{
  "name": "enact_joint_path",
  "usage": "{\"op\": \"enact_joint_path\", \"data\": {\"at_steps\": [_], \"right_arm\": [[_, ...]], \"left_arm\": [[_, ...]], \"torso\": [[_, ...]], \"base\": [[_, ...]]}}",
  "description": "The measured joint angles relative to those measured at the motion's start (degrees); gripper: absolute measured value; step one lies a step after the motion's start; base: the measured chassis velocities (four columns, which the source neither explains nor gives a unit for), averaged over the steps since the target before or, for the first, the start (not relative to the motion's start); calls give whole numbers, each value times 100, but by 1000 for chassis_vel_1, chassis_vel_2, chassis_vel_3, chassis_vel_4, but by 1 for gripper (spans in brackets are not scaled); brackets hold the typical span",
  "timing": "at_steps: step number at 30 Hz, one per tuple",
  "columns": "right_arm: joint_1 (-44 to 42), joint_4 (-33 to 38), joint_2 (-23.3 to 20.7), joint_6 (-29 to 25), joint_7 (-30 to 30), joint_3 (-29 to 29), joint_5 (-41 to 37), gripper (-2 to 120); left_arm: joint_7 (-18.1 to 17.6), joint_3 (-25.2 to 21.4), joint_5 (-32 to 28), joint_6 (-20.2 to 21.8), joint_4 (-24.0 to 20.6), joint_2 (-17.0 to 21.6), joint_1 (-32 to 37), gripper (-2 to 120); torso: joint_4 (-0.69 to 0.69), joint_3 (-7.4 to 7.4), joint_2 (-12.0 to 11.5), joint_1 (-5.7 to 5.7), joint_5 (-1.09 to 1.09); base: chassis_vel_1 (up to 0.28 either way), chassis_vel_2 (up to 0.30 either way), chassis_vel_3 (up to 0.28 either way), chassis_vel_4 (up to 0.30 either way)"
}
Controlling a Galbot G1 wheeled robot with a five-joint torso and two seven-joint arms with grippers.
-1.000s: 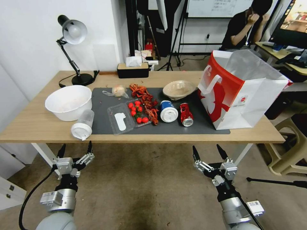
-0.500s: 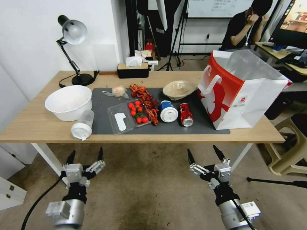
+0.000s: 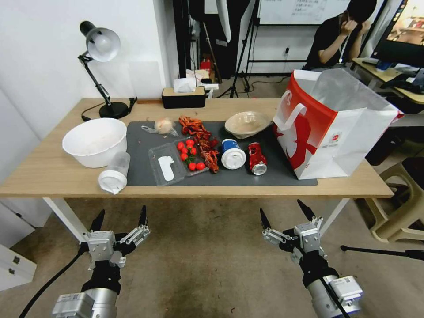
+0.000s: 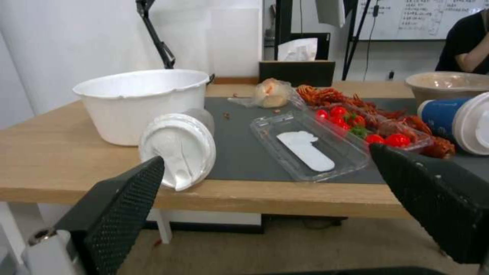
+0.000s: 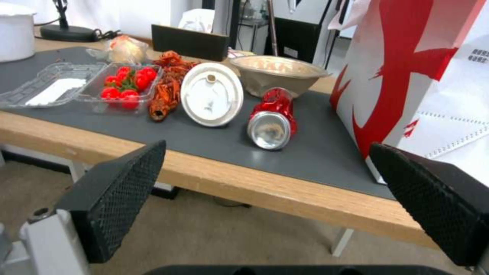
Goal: Pick up the trash from the table and place it into the takeout bag.
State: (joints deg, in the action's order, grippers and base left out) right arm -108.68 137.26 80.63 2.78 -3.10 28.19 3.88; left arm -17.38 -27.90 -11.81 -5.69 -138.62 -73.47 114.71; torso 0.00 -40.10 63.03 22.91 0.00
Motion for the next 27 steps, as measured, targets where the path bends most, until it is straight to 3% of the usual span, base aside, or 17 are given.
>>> {"op": "enact_joint_path", "data": {"at_steps": [18,24,27], "right_arm": [[414,-78,-431,162,47,71,-582,100],[1616,-319,-1351,949,326,93,-1817,100],[2028,-447,-1589,1209,523,-12,-2221,100]], "left_arm": [[-37,-127,-172,19,178,50,-278,100],[-62,-225,-460,239,253,297,-527,100],[-91,-285,-500,289,246,326,-563,100]], "torso": [[0,-1,0,0,-1],[1,-2,-2,2,2],[0,-2,-2,2,0]], "base": [[0,0,0,0],[0,0,0,0],[0,0,0,0]]}}
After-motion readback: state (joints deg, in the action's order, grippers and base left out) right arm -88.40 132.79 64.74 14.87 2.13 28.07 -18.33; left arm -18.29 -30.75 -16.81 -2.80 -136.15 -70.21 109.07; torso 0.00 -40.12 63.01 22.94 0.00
